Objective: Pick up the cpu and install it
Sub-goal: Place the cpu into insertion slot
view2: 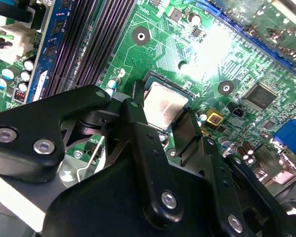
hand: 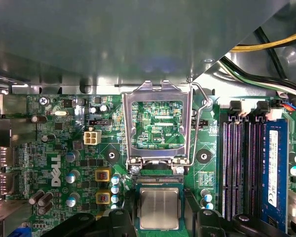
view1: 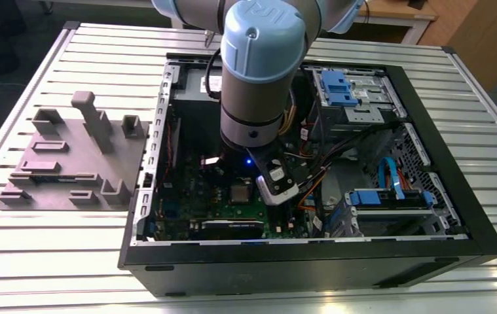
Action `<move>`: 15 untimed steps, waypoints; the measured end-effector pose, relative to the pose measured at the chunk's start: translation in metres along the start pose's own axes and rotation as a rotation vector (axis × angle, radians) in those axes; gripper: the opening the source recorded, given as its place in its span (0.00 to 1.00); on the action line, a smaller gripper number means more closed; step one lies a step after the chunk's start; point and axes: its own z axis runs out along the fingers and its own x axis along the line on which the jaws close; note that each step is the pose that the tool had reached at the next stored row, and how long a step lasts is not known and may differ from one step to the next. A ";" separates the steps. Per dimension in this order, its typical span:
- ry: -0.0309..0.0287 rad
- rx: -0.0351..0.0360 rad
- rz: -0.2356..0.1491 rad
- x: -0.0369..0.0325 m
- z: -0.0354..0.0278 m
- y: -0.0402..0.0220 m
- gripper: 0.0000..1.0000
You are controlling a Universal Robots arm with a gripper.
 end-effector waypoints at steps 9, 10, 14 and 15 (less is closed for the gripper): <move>0.0000 0.0000 0.000 0.0000 0.0002 0.0000 0.47; 0.0001 0.0001 0.000 0.0000 0.0003 0.0000 0.47; -0.0005 -0.0006 0.000 -0.0001 0.0006 0.0001 0.48; -0.0007 -0.0013 0.000 -0.0002 0.0009 0.0002 0.53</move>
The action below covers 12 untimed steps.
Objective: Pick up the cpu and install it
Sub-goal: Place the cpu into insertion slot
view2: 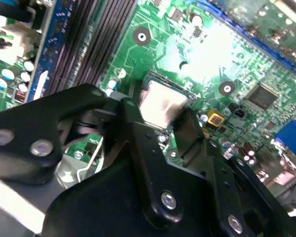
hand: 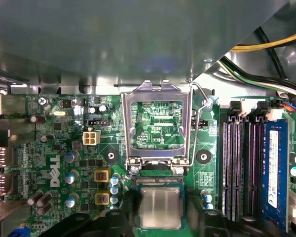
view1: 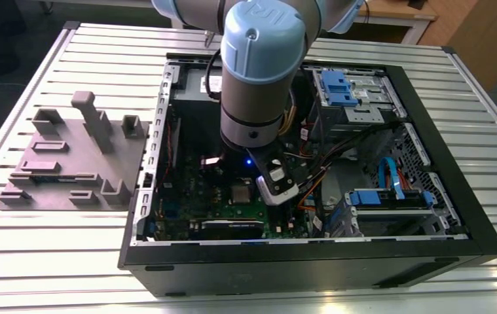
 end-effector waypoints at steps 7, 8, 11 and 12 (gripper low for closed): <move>0.0007 0.0014 0.000 0.0002 -0.0023 -0.0002 0.60; 0.0006 0.0011 0.000 0.0002 -0.0022 -0.0002 0.60; 0.0006 0.0011 0.000 0.0002 -0.0022 -0.0002 0.60; 0.0006 0.0011 0.000 0.0002 -0.0022 -0.0002 0.59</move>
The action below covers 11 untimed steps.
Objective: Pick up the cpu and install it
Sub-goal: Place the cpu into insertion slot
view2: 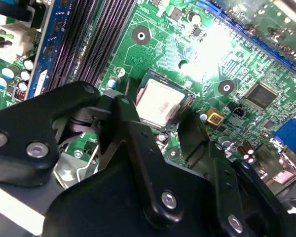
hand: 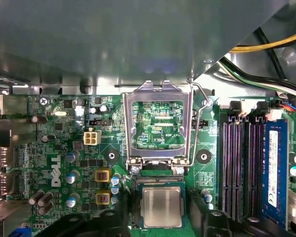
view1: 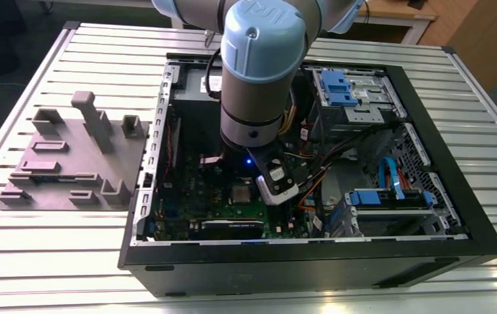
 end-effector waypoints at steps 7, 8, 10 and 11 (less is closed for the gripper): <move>0.0002 0.0001 0.000 0.0001 -0.0045 -0.0001 0.47; 0.0001 -0.0001 0.000 0.0001 -0.0046 0.0000 0.47; -0.0001 -0.0003 0.000 0.0000 -0.0042 0.0000 0.47; -0.0001 -0.0002 0.000 0.0000 -0.0038 0.0000 0.47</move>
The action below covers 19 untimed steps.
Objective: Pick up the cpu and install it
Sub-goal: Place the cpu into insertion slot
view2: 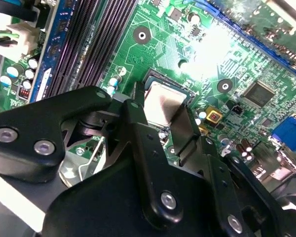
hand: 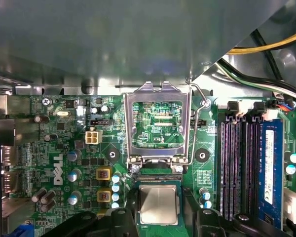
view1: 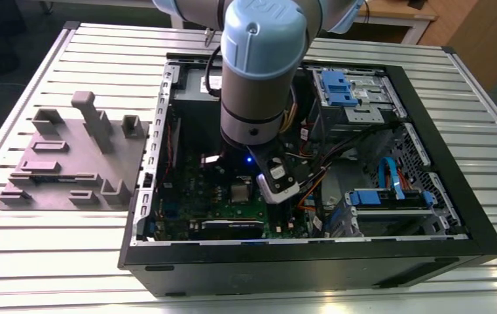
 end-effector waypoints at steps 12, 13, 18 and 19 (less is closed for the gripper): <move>0.0000 0.0000 0.000 -0.0001 0.0033 0.0000 0.54; 0.0001 0.0001 0.000 -0.0001 0.0037 0.0000 0.54; 0.0004 0.0008 0.000 -0.0001 0.0045 -0.0002 0.53; 0.0002 0.0006 0.000 -0.0001 0.0046 -0.0002 0.53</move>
